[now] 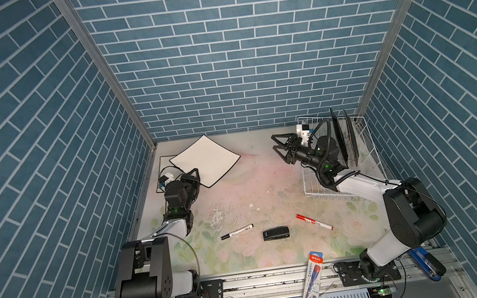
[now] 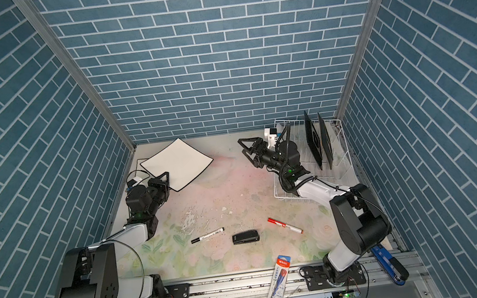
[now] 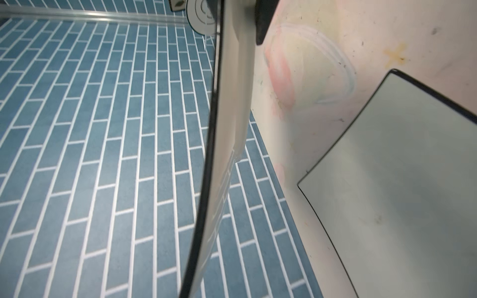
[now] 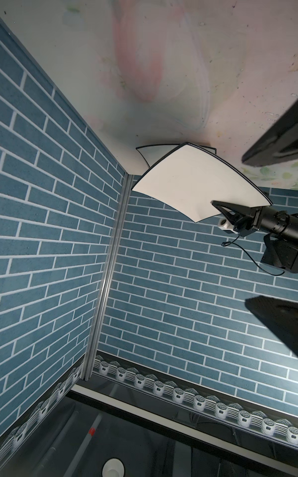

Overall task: Unload the plates from the dish rack
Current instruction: 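Carry the plate with the left gripper toward the first plate on the table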

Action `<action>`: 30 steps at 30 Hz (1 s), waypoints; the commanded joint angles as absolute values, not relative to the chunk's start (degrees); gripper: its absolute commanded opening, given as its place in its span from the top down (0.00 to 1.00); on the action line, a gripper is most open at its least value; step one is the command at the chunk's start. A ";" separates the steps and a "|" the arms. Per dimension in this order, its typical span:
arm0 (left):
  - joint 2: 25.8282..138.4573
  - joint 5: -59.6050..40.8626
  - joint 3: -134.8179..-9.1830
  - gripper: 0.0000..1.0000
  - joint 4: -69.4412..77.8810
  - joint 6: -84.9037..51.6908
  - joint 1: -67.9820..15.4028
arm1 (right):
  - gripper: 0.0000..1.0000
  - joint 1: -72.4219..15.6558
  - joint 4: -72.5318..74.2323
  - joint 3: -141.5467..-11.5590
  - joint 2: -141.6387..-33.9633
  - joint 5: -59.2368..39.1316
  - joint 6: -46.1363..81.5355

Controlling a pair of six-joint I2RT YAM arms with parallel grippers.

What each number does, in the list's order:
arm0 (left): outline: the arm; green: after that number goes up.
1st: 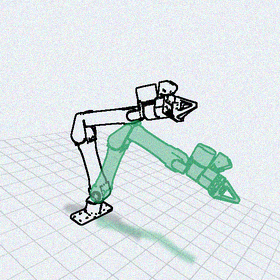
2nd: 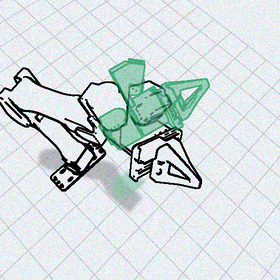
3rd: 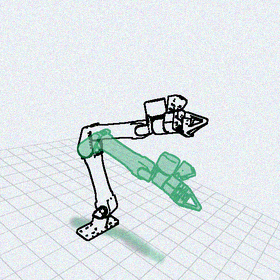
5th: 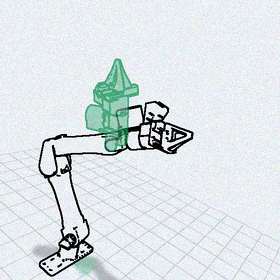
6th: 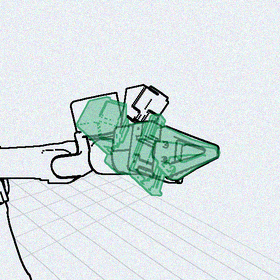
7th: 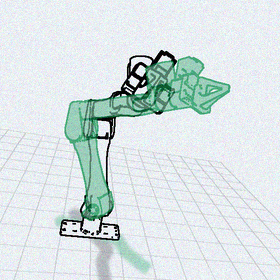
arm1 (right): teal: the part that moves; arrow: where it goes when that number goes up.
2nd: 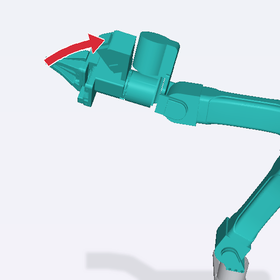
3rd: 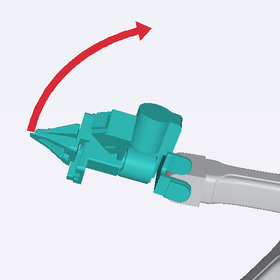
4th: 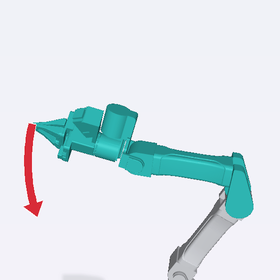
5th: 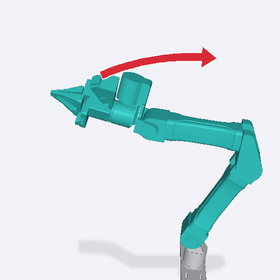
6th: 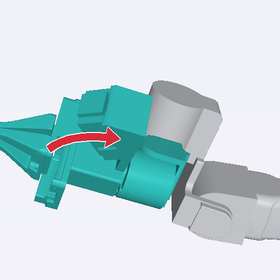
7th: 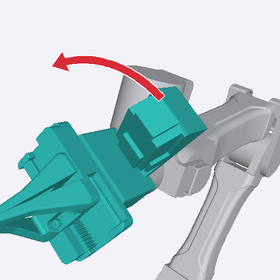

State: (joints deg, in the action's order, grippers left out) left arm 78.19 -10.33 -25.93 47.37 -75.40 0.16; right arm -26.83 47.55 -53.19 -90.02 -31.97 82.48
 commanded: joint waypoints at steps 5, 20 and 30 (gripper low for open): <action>80.91 -0.12 -25.39 1.00 72.45 -78.44 1.67 | 0.20 -26.61 47.83 -58.08 -91.15 -34.89 81.39; 80.80 15.00 -20.30 1.00 78.27 -75.49 2.11 | 0.20 -26.62 46.36 -59.67 -92.42 -35.42 81.39; 84.86 20.22 -20.61 1.00 79.06 -77.08 2.20 | 0.20 -26.63 45.70 -60.32 -92.99 -35.43 81.39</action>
State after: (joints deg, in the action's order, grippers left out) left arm 85.52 17.72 -18.61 67.35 -76.31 1.91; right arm -26.76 44.82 -57.60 -92.47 -34.37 82.48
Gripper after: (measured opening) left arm 0.155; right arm 0.802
